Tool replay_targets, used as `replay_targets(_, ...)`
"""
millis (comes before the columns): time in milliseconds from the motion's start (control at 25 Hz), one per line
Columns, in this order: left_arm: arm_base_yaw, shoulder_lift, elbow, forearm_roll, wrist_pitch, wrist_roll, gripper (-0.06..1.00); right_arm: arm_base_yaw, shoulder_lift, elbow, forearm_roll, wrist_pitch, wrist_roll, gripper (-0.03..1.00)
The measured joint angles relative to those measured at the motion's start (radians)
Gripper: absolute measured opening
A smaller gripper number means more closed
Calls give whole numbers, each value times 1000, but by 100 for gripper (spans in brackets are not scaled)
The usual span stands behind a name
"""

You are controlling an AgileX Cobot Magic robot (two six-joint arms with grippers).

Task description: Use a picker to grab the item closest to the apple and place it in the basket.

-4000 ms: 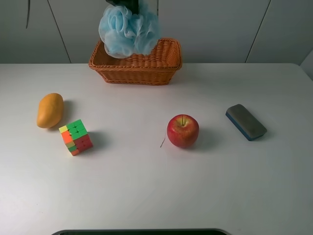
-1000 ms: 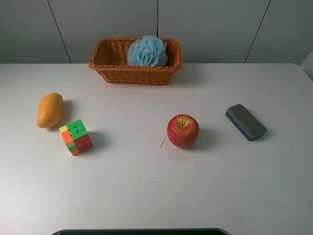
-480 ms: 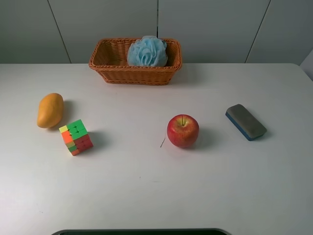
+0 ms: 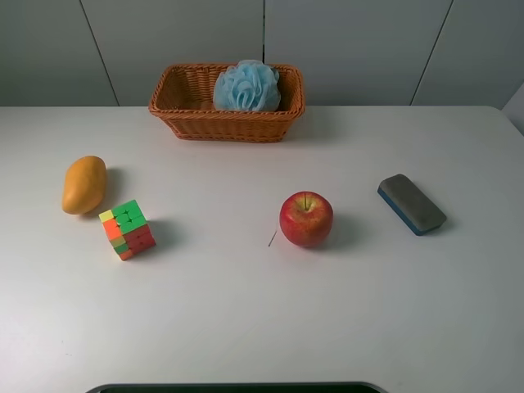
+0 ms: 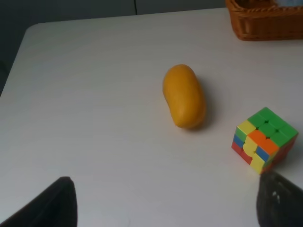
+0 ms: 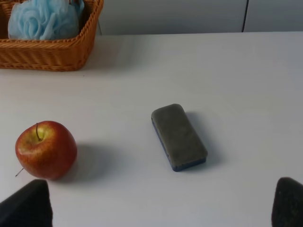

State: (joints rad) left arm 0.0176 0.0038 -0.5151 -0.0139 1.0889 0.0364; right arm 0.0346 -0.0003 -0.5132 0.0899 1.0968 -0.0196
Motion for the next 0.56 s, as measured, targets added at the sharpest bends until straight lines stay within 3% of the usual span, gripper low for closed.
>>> replay_targets(560, 0, -4, 0, 4, 0, 7, 73, 0, 0, 0, 0, 0, 0, 70)
